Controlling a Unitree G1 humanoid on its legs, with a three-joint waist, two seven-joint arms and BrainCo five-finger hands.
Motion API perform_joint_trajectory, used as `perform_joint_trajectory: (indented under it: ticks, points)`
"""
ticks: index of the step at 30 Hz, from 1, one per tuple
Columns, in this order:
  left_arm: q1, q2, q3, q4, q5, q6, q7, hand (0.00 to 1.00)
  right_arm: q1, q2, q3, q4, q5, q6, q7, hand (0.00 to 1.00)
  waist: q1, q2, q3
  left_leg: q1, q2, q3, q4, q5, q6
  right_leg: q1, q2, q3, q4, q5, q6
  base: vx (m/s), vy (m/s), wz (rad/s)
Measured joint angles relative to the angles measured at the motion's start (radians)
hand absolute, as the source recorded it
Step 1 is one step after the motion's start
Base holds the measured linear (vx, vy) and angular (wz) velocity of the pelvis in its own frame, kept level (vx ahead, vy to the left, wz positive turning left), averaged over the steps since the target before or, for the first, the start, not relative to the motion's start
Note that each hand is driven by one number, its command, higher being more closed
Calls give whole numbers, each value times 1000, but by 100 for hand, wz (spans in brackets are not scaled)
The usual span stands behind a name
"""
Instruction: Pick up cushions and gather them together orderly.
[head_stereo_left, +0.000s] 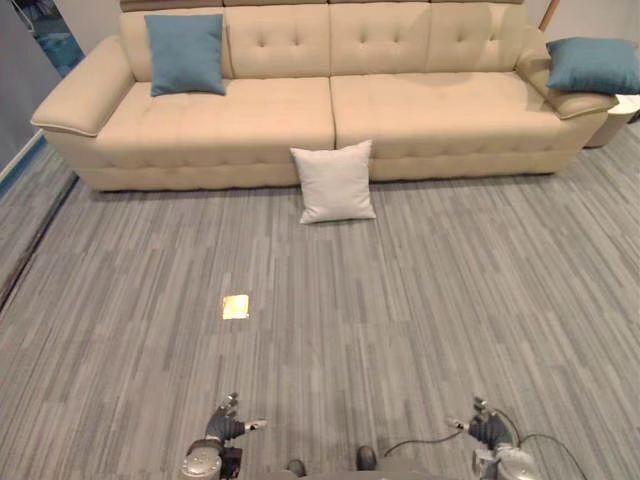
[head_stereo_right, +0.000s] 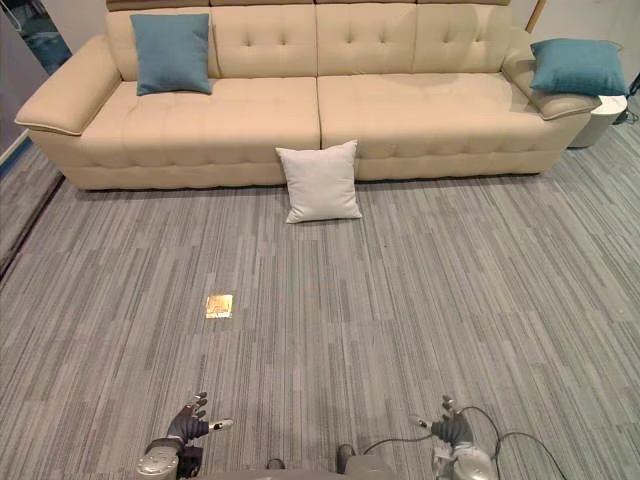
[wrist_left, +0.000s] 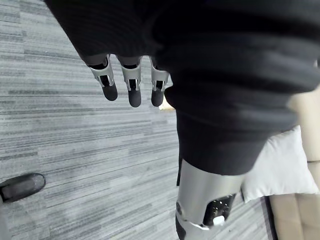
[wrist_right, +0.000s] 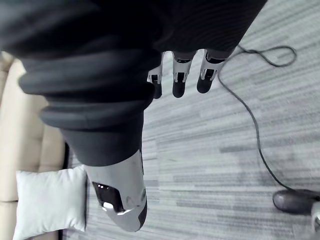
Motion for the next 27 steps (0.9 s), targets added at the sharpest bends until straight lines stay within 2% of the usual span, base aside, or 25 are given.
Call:
perform_joint_trajectory:
  ticks: [14, 18, 23, 25, 27]
  points:
    - [39, -2, 36, -34, -1, -2, -15, 0, 9, 3, 1, -5, -4, 2, 0, 0, -3, 3, 8, -20, 1, 0, 0, -1, 1, -7, -7, -27, 8, -9, 12, -37, -2, 5]
    - [40, -17, 36, -34, -3, -2, -7, 0, 5, 15, 2, -5, 5, 3, -1, 0, 0, 6, 11, -57, 1, 22, 13, -13, 6, -43, -11, -25, 14, -15, 19, 12, 13, -1]
    - [36, -28, 36, -34, -23, -1, 6, 0, -35, 24, 9, -5, 28, 3, -3, 0, 1, 7, 28, -102, 4, 65, 87, -69, 21, -83, -11, 17, 34, -27, 30, 111, 44, -26]
    - [27, -28, 36, -37, -35, -1, 8, 0, -52, 29, 15, -4, 41, 3, -3, 0, 4, 6, 32, -124, 3, 92, 132, -110, 25, -122, -14, 43, 82, -55, 43, 147, 76, -37]
    - [15, -27, 35, -50, -46, -1, 8, 0, -68, 38, 37, -4, 45, 3, -4, 0, 4, 8, 40, -128, 2, 113, 172, -150, 33, -165, -20, 56, 179, -93, 89, 155, 87, -34]
